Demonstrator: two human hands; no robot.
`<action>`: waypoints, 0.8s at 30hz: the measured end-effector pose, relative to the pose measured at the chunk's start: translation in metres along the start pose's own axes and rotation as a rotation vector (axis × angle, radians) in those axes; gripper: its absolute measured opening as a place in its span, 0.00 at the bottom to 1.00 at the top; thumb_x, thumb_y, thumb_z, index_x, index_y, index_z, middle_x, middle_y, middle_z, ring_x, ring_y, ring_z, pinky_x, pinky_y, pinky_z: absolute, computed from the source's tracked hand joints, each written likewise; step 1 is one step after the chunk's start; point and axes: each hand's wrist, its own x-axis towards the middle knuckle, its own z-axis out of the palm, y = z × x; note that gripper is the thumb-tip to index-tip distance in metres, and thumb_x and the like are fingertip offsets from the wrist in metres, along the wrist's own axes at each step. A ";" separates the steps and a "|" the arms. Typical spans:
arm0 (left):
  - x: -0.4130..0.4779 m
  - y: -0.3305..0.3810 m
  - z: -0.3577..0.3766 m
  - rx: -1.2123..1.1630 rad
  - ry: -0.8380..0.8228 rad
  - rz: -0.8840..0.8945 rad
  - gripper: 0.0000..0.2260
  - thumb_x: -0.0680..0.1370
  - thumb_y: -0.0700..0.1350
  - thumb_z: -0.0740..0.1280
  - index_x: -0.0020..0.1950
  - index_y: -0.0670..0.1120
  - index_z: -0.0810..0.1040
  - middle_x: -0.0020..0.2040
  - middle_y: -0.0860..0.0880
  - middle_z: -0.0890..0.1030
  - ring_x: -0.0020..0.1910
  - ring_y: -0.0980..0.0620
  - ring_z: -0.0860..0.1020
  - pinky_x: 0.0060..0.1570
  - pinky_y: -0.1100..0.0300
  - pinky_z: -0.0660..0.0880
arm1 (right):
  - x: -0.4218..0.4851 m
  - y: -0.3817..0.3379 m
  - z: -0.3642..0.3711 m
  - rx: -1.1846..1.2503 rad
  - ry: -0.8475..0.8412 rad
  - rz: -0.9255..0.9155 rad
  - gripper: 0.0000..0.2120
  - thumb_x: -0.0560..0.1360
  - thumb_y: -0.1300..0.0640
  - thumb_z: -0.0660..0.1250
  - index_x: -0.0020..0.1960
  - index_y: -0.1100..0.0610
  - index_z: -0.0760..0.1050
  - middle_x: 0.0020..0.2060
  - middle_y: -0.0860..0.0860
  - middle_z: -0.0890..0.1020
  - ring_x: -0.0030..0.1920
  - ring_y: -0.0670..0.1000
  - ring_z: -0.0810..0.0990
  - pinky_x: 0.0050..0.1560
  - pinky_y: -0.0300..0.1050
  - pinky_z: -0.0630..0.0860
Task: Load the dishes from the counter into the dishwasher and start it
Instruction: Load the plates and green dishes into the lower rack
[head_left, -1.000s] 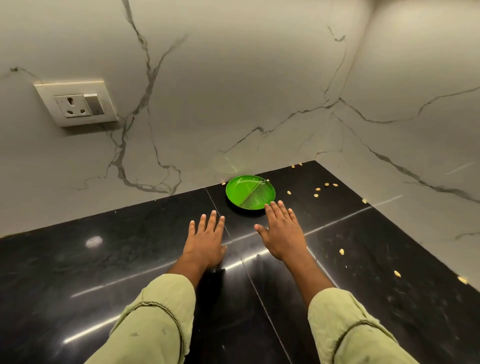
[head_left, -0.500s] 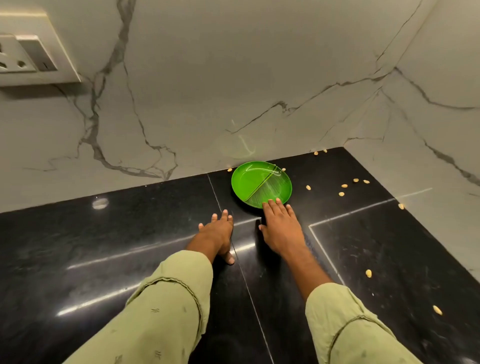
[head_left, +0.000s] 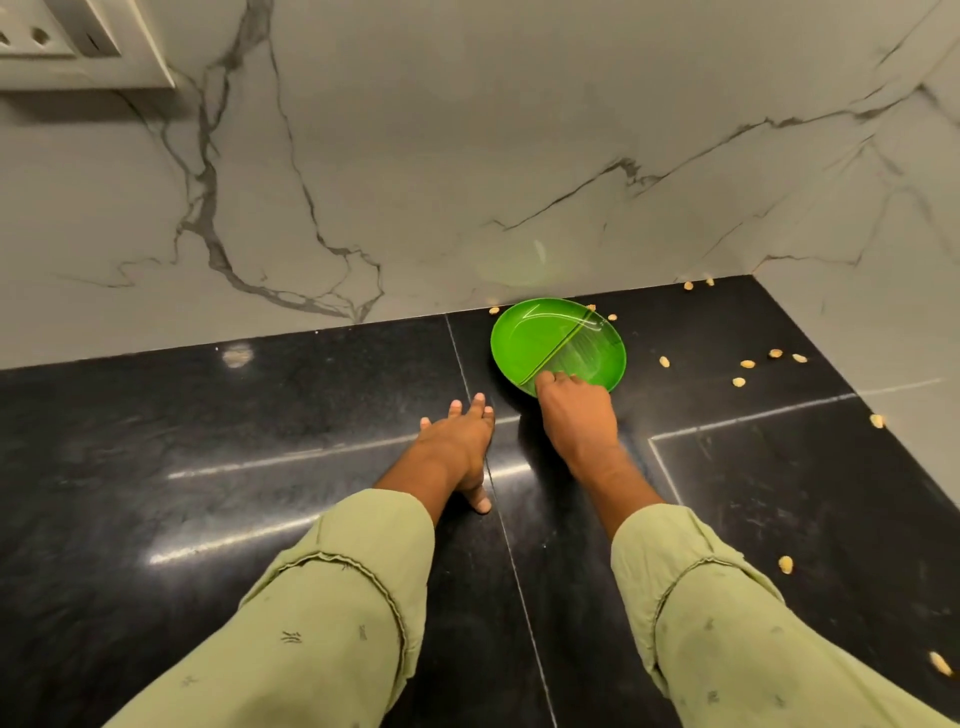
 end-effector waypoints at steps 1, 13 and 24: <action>0.000 0.000 0.000 -0.002 0.000 -0.001 0.58 0.67 0.50 0.81 0.81 0.45 0.40 0.81 0.50 0.36 0.80 0.44 0.40 0.76 0.37 0.48 | -0.003 -0.002 0.000 -0.012 0.013 -0.010 0.07 0.75 0.67 0.61 0.51 0.60 0.73 0.44 0.58 0.82 0.45 0.60 0.83 0.33 0.47 0.67; -0.006 0.001 -0.003 0.018 0.010 0.013 0.58 0.68 0.50 0.81 0.81 0.44 0.41 0.81 0.49 0.37 0.80 0.43 0.41 0.76 0.36 0.49 | -0.087 0.003 0.005 0.012 0.315 0.059 0.09 0.66 0.64 0.53 0.35 0.56 0.71 0.31 0.55 0.79 0.31 0.57 0.81 0.24 0.44 0.71; -0.058 0.019 0.047 0.213 0.411 0.104 0.41 0.79 0.50 0.69 0.82 0.44 0.45 0.82 0.45 0.47 0.80 0.42 0.50 0.77 0.44 0.52 | -0.201 0.006 -0.012 -0.037 0.280 0.181 0.12 0.70 0.64 0.55 0.44 0.57 0.76 0.42 0.57 0.84 0.43 0.57 0.84 0.48 0.51 0.81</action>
